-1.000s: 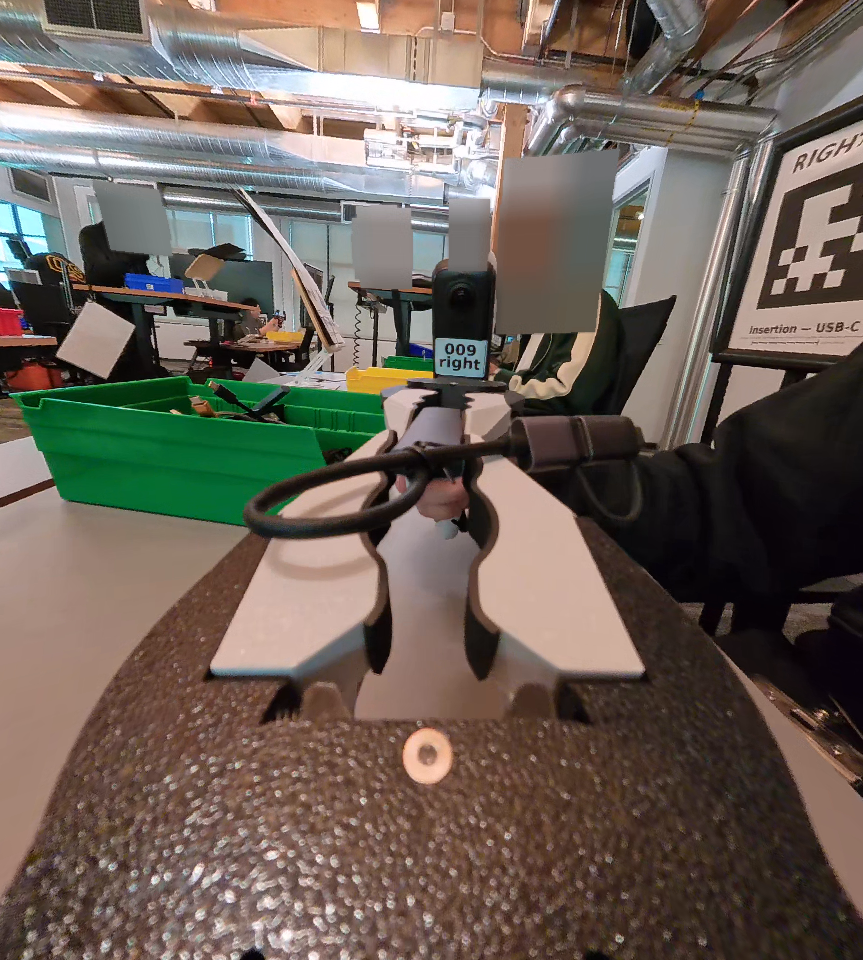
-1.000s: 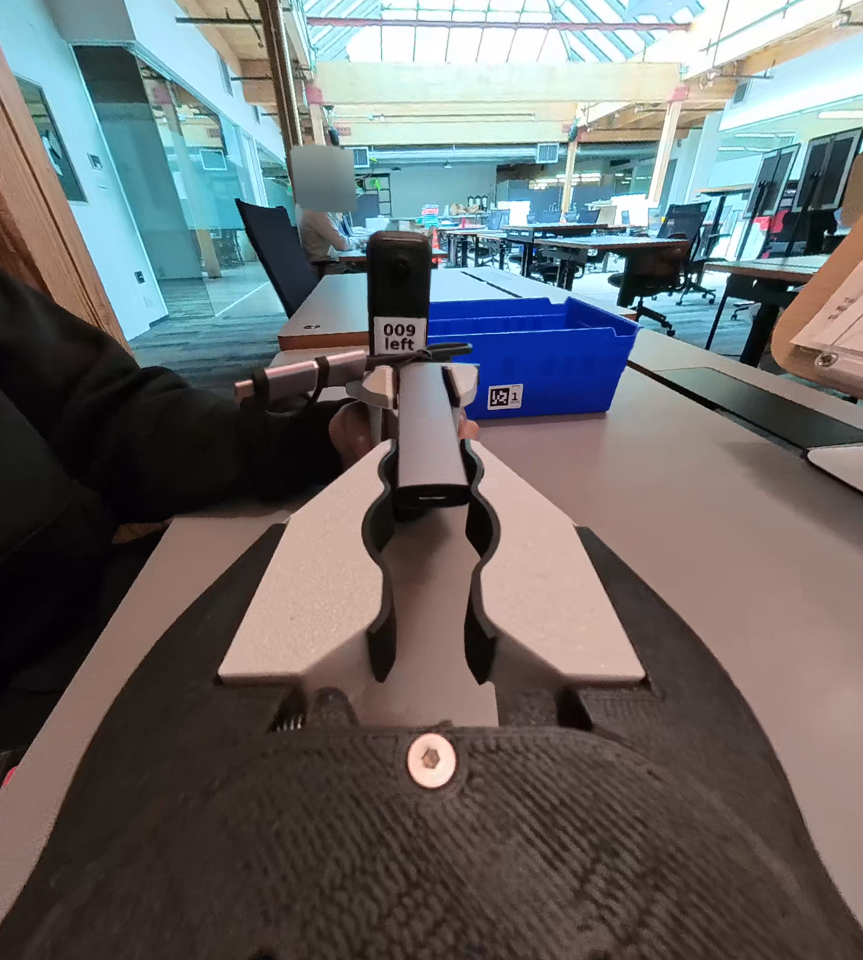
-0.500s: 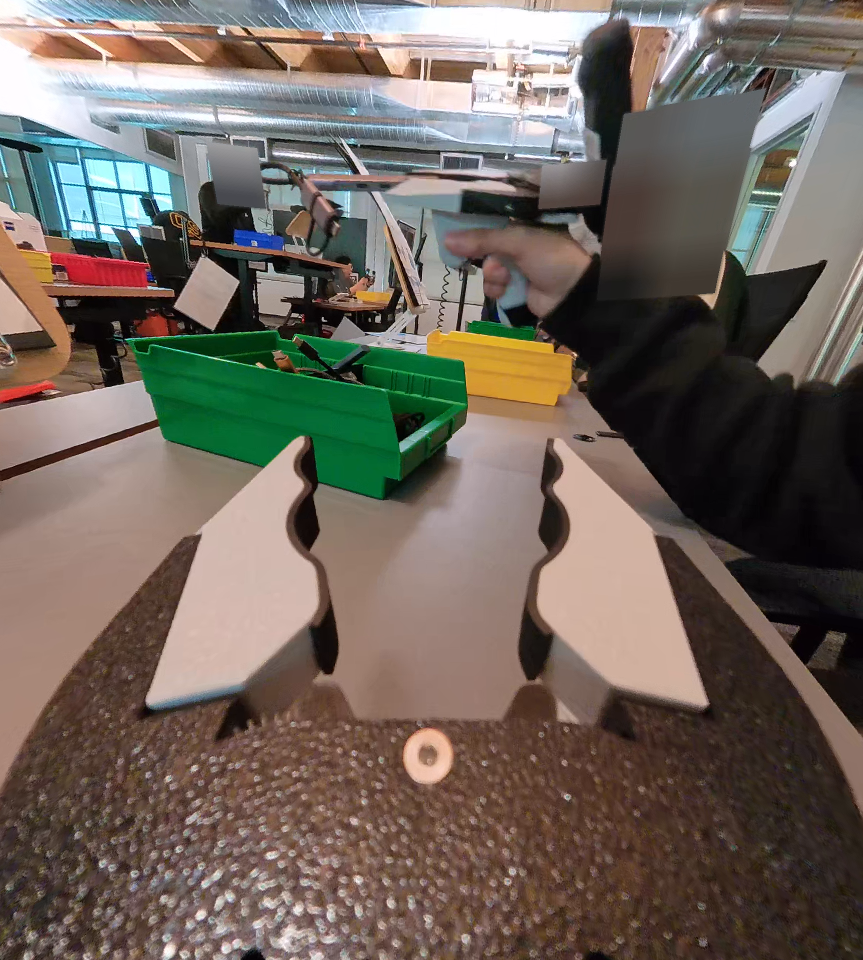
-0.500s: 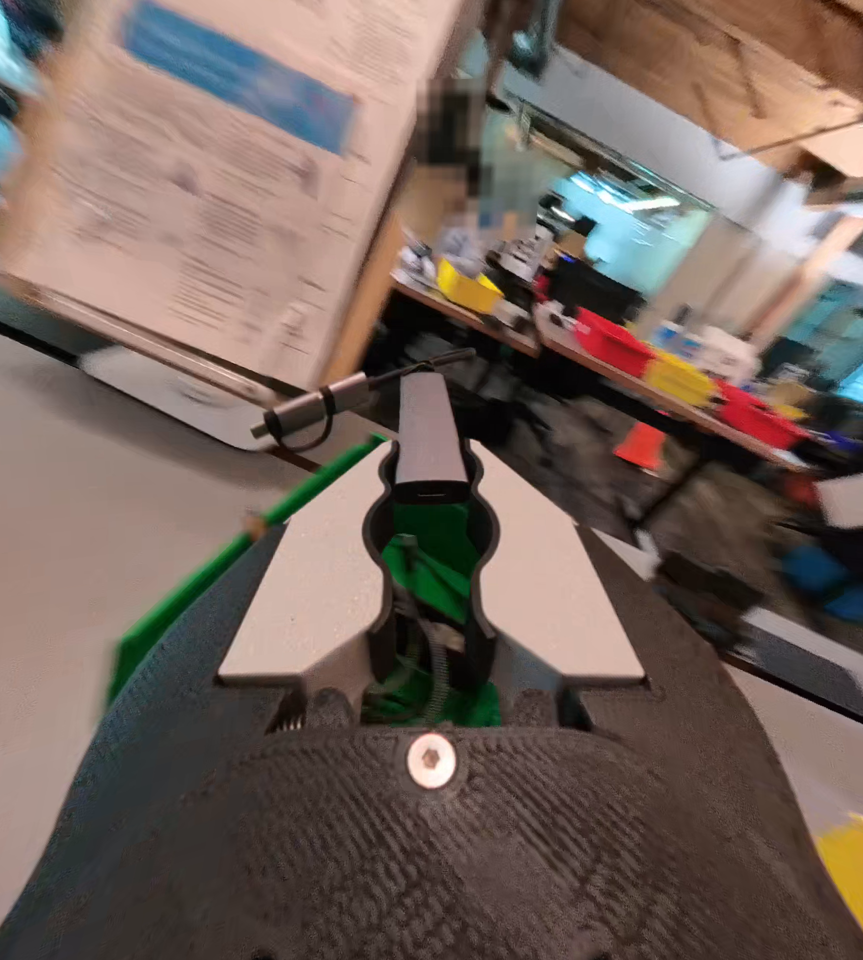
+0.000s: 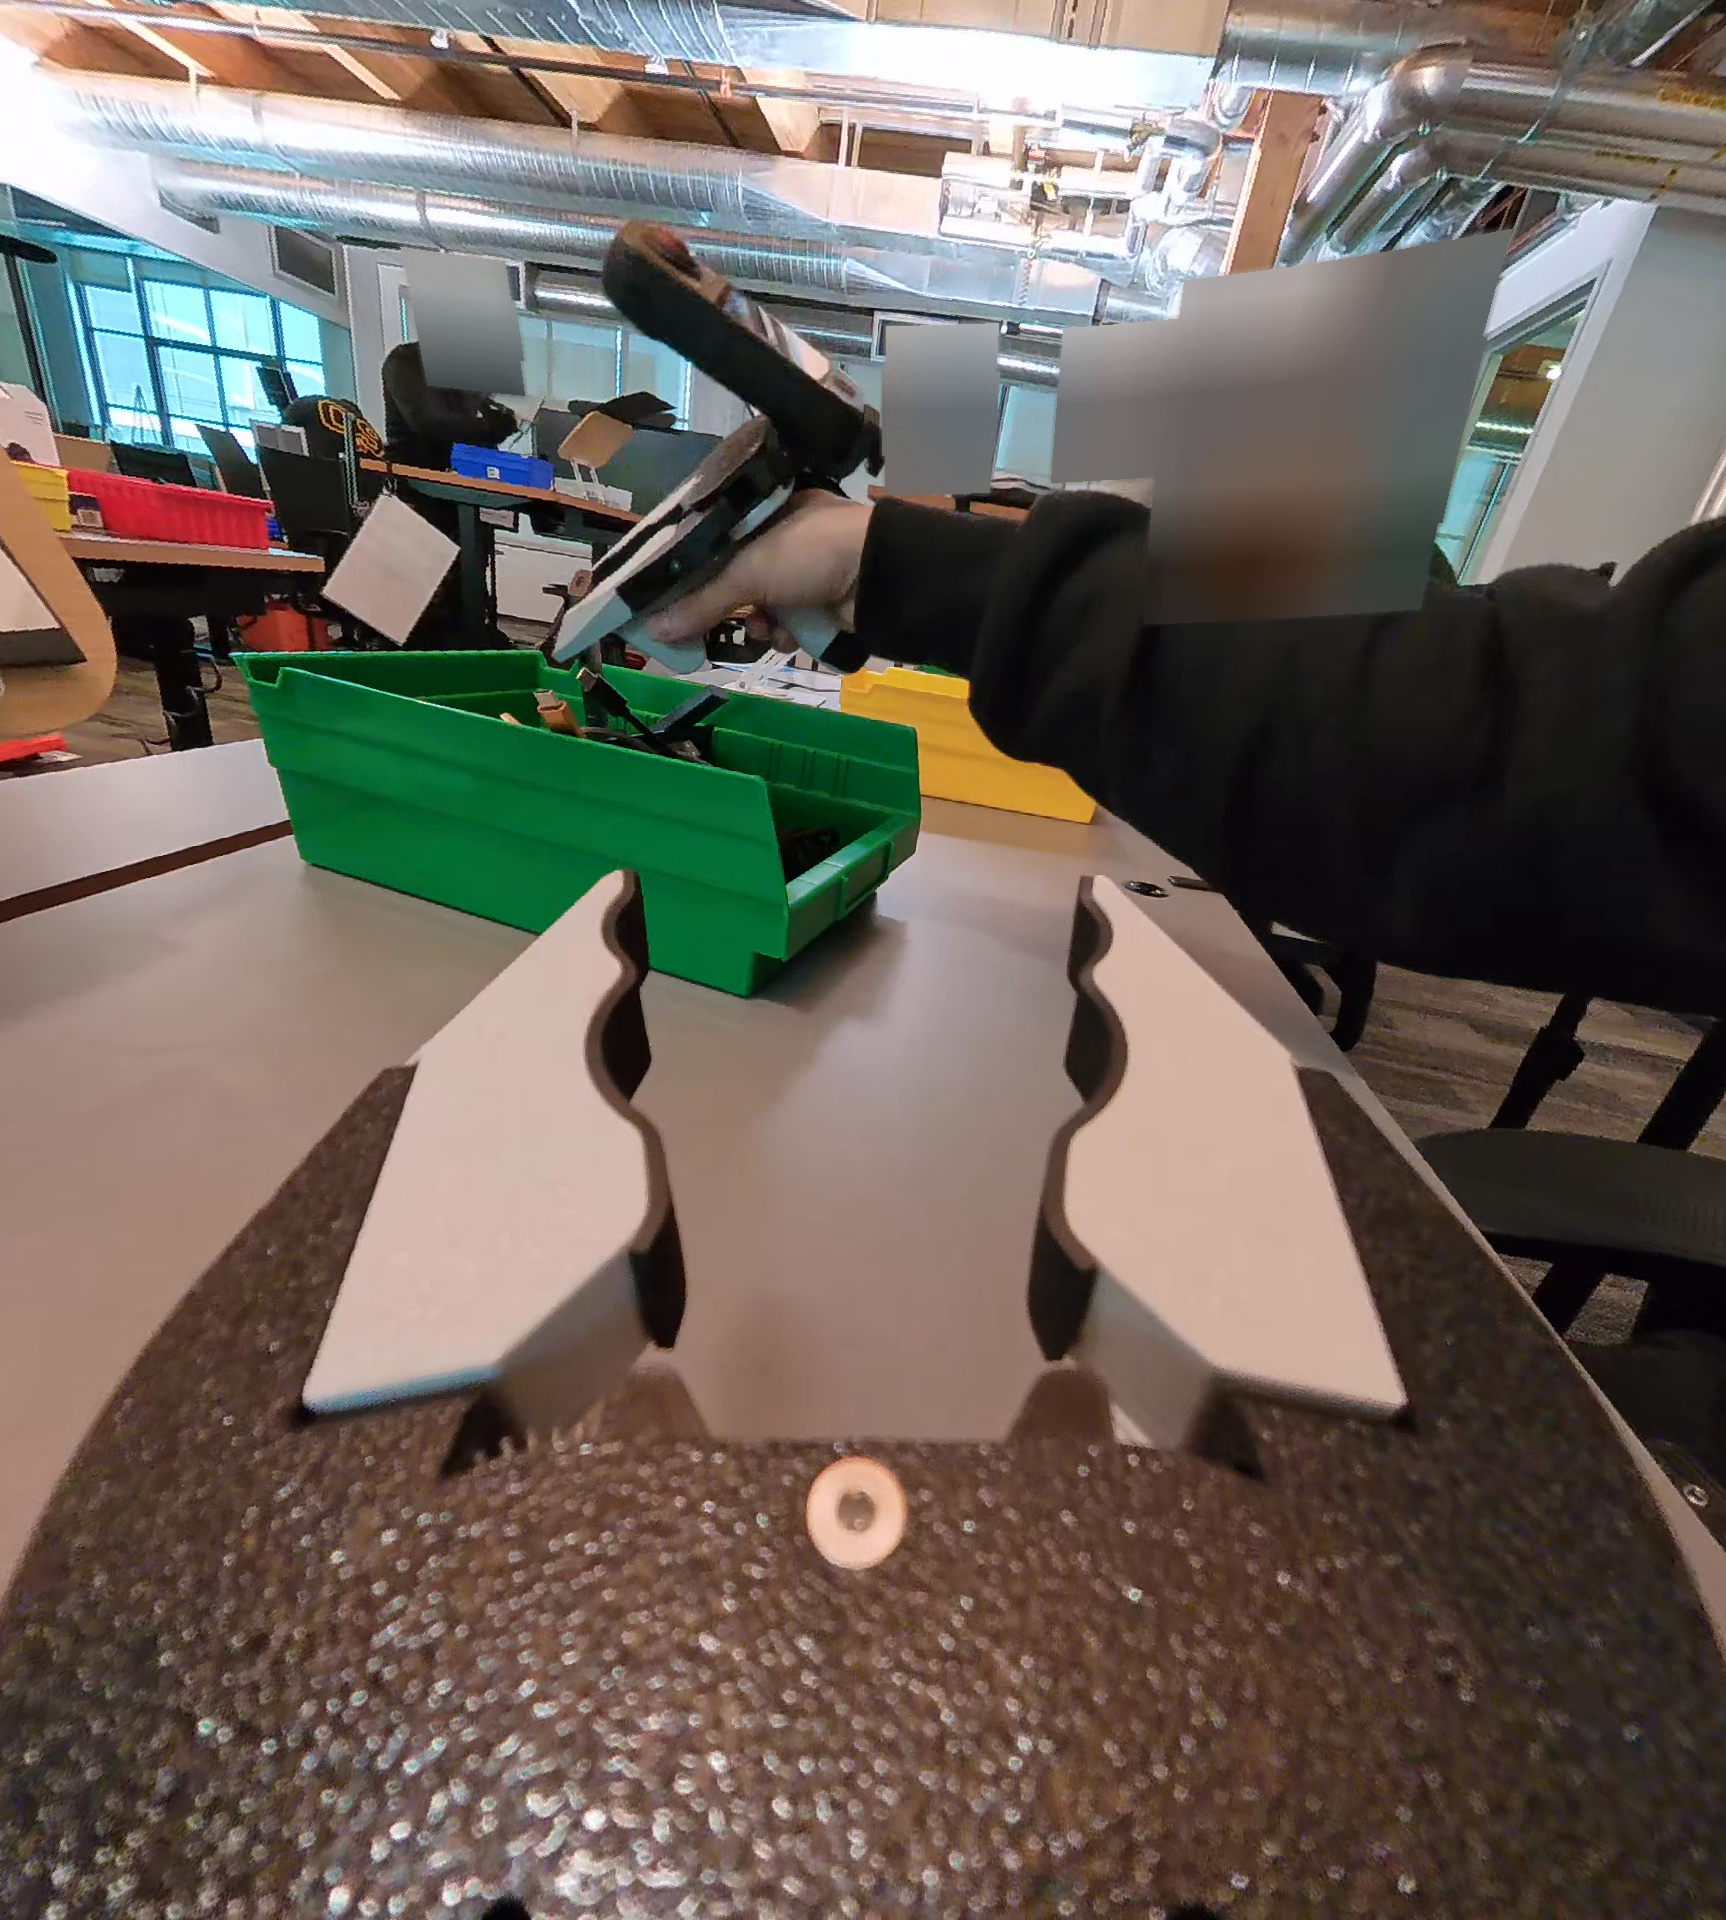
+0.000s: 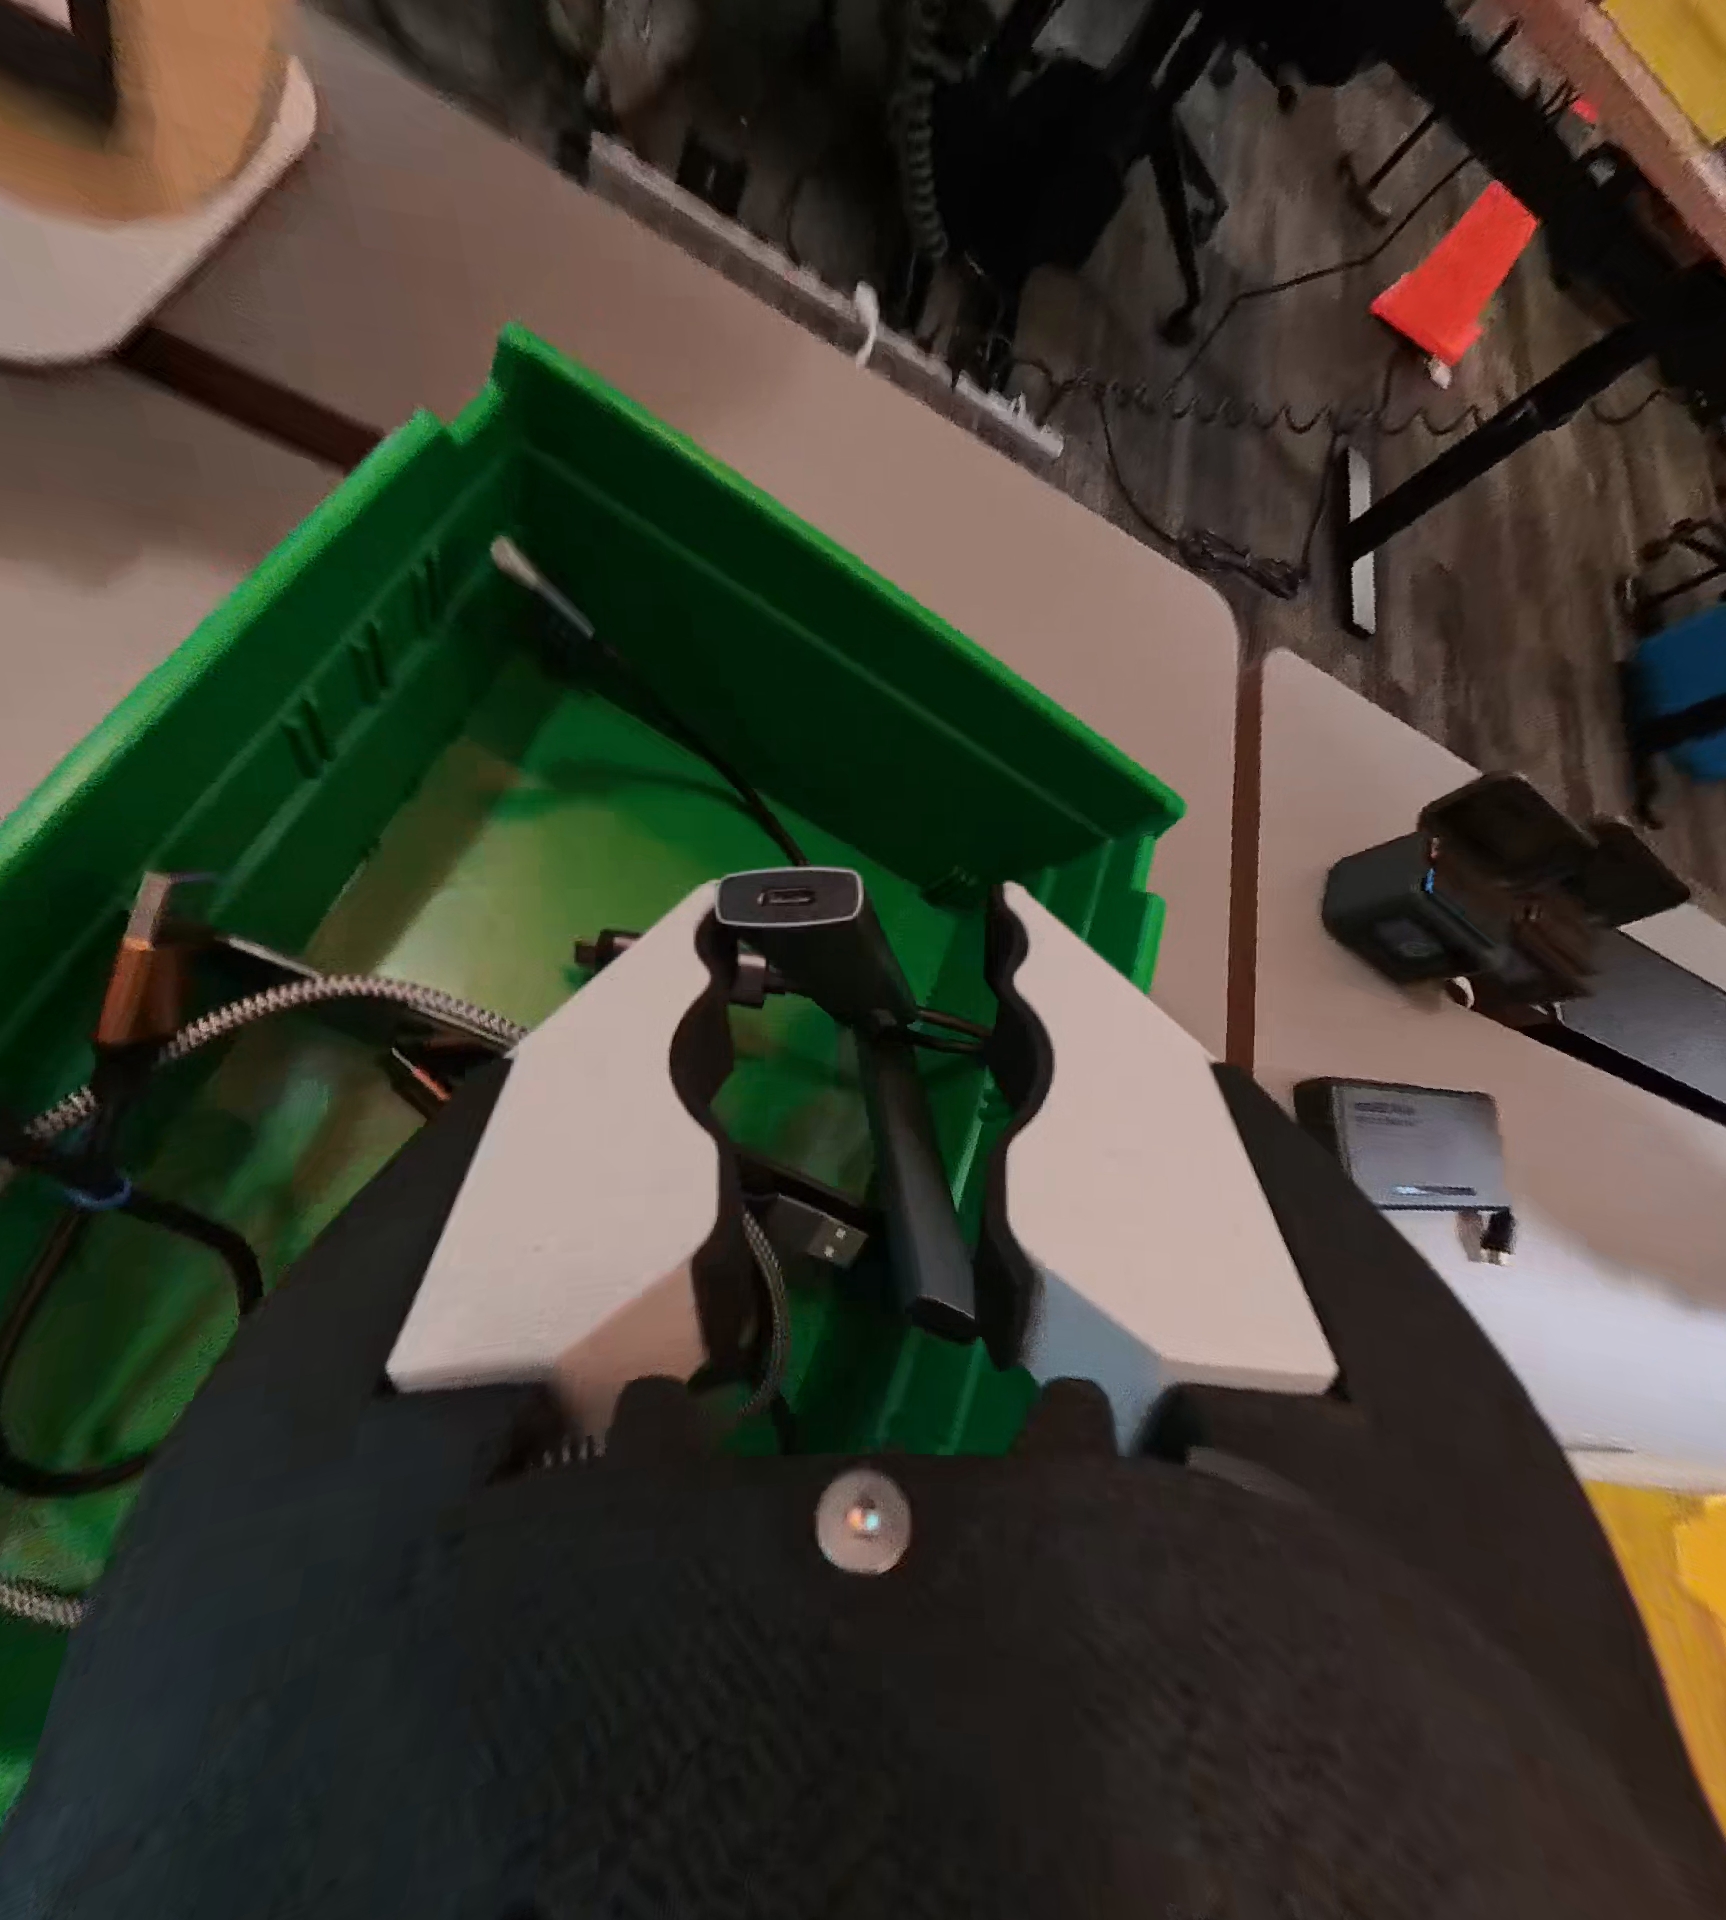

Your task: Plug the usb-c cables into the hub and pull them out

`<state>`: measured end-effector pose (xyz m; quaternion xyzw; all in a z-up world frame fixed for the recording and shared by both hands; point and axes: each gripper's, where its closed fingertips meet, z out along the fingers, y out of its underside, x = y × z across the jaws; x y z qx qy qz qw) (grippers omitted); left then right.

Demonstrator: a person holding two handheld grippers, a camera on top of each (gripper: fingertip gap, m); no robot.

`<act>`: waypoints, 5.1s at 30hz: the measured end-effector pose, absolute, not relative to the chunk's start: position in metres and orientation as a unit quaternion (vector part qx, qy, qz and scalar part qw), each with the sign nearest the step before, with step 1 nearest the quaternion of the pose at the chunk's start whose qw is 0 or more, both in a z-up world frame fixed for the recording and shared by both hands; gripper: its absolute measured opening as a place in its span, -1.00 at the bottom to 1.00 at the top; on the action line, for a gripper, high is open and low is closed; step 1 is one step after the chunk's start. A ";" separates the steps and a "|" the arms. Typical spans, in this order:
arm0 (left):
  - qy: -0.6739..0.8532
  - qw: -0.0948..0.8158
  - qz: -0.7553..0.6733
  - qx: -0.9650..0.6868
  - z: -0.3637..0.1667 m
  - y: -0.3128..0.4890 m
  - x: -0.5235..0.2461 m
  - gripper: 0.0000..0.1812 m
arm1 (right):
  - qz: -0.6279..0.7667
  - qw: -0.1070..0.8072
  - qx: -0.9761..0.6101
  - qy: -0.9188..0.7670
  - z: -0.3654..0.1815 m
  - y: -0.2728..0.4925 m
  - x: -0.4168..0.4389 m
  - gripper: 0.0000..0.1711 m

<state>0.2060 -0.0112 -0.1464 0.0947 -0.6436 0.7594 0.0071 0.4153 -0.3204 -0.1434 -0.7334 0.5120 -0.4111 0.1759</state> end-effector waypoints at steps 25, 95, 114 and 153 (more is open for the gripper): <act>-0.693 -0.168 0.675 0.187 -0.157 -0.070 0.225 -0.22 | -0.496 0.405 -0.575 0.509 -0.105 -0.287 0.214 0.10; -0.693 -0.439 0.451 0.353 -0.195 0.223 0.169 -0.93 | -0.090 0.408 -0.796 0.438 -0.132 0.287 0.384 -0.57; -0.601 -0.456 0.416 0.507 -0.196 0.380 0.205 -0.96 | -0.164 0.407 -0.641 0.630 -0.147 -0.298 0.312 -0.58; -0.907 -0.367 0.204 0.012 -0.149 0.248 0.317 -0.43 | -0.493 0.369 -0.757 0.218 -0.147 -0.071 0.283 -0.30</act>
